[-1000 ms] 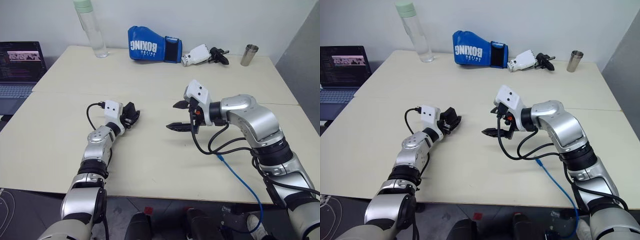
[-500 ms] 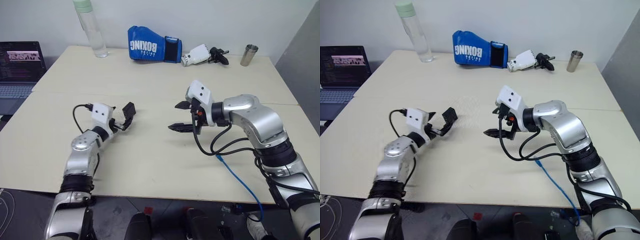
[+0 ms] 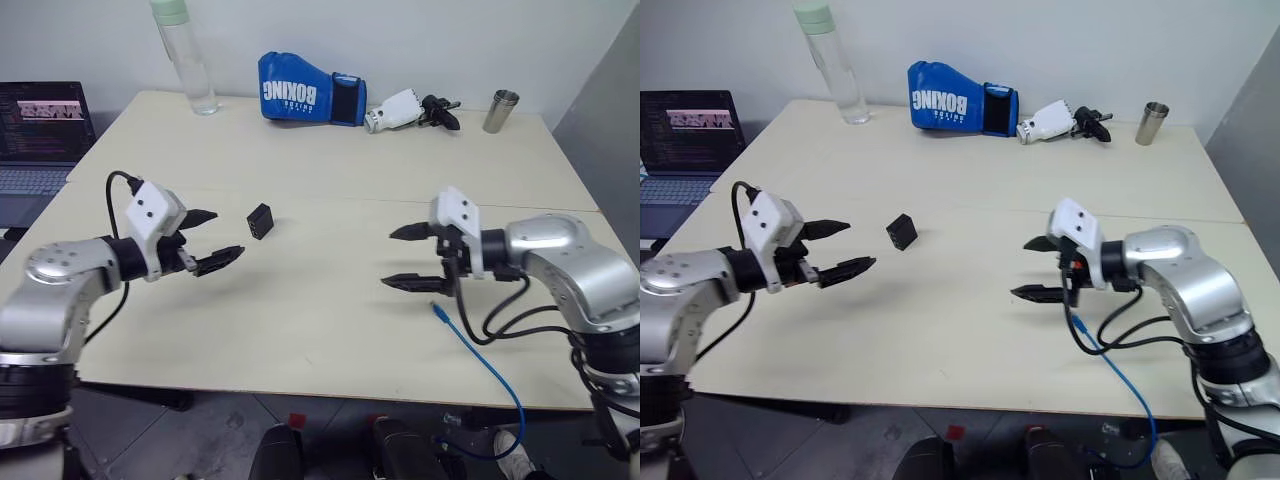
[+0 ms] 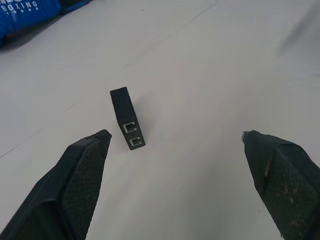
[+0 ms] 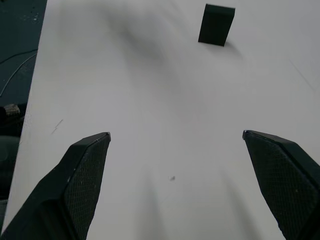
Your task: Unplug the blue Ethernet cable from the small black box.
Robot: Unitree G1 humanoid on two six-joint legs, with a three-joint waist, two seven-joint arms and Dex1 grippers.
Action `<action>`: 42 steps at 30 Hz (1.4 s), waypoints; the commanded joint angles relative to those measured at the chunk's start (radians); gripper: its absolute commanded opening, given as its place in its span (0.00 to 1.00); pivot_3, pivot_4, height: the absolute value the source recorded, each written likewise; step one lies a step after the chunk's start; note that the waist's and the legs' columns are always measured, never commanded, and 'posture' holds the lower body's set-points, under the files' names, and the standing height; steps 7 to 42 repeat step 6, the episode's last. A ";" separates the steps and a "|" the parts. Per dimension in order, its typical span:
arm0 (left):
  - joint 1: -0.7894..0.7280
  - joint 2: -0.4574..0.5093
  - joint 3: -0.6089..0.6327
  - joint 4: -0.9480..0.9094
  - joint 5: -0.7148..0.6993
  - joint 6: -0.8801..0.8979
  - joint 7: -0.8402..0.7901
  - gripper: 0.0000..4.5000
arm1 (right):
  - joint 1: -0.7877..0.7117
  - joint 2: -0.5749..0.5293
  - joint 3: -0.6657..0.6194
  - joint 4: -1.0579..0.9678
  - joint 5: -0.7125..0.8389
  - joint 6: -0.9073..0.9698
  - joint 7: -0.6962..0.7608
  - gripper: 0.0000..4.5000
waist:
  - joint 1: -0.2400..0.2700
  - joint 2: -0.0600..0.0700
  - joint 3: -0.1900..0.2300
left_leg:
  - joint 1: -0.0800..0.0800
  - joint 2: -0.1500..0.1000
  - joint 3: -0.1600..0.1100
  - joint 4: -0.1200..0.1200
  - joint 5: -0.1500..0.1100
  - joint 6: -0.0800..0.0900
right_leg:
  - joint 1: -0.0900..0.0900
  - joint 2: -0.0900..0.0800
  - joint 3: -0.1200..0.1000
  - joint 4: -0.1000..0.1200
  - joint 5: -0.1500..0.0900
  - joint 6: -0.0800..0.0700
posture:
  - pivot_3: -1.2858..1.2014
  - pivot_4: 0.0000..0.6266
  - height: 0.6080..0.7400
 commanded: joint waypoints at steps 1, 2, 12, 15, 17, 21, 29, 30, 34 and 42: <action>-0.033 0.055 0.060 0.034 -0.025 0.010 -0.046 1.00 | -0.004 -0.072 -0.090 -0.001 0.045 -0.007 0.048 1.00 | 0.000 0.000 0.000 | 0.000 0.000 0.000 0.000 0.000 0.000 | 0.000 0.000 0.000 0.000 0.000 0.000 | 0.52 0.24 1.00; -0.033 0.061 0.065 0.041 -0.027 0.010 -0.055 1.00 | -0.007 -0.081 -0.097 0.008 0.047 -0.005 0.046 1.00 | 0.000 0.000 0.000 | 0.000 0.000 0.000 0.000 0.000 0.000 | 0.000 0.000 0.000 0.000 0.000 0.000 | 0.52 0.24 1.00; -0.041 0.078 0.060 0.070 -0.028 0.024 -0.074 1.00 | -0.020 -0.096 -0.103 0.038 0.045 -0.013 0.037 1.00 | -0.001 0.000 0.000 | 0.000 0.000 0.000 0.000 0.000 0.000 | 0.000 0.001 0.000 0.000 0.000 -0.001 | 0.52 0.24 1.00; -0.041 0.078 0.060 0.070 -0.028 0.024 -0.074 1.00 | -0.020 -0.096 -0.103 0.038 0.045 -0.013 0.037 1.00 | -0.001 0.000 0.000 | 0.000 0.000 0.000 0.000 0.000 0.000 | 0.000 0.001 0.000 0.000 0.000 -0.001 | 0.52 0.24 1.00; -0.041 0.078 0.060 0.070 -0.028 0.024 -0.074 1.00 | -0.020 -0.096 -0.103 0.038 0.045 -0.013 0.037 1.00 | -0.001 0.000 0.000 | 0.000 0.000 0.000 0.000 0.000 0.000 | 0.000 0.001 0.000 0.000 0.000 -0.001 | 0.52 0.24 1.00; -0.041 0.078 0.060 0.070 -0.028 0.024 -0.074 1.00 | -0.020 -0.096 -0.103 0.038 0.045 -0.013 0.037 1.00 | -0.001 0.000 0.000 | 0.000 0.000 0.000 0.000 0.000 0.000 | 0.000 0.001 0.000 0.000 0.000 -0.001 | 0.52 0.24 1.00; -0.041 0.078 0.060 0.070 -0.028 0.024 -0.074 1.00 | -0.020 -0.096 -0.103 0.038 0.045 -0.013 0.037 1.00 | -0.001 0.000 0.000 | 0.000 0.000 0.000 0.000 0.000 0.000 | 0.000 0.001 0.000 0.000 0.000 -0.001 | 0.52 0.24 1.00; -0.041 0.078 0.060 0.070 -0.028 0.024 -0.074 1.00 | -0.020 -0.096 -0.103 0.038 0.045 -0.013 0.037 1.00 | -0.001 0.000 0.000 | 0.000 0.000 0.000 0.000 0.000 0.000 | 0.000 0.001 0.000 0.000 0.000 -0.001 | 0.52 0.24 1.00; -0.041 0.078 0.060 0.070 -0.028 0.024 -0.074 1.00 | -0.020 -0.096 -0.103 0.038 0.045 -0.013 0.037 1.00 | -0.001 0.000 0.000 | 0.000 0.000 0.000 0.000 0.000 0.000 | 0.000 0.001 0.000 0.000 0.000 -0.001 | 0.52 0.24 1.00; -0.041 0.078 0.060 0.070 -0.028 0.024 -0.074 1.00 | -0.020 -0.096 -0.103 0.038 0.045 -0.013 0.037 1.00 | -0.001 0.000 0.000 | 0.000 0.000 0.000 0.000 0.000 0.000 | 0.000 0.001 0.000 0.000 0.000 -0.001 | 0.52 0.24 1.00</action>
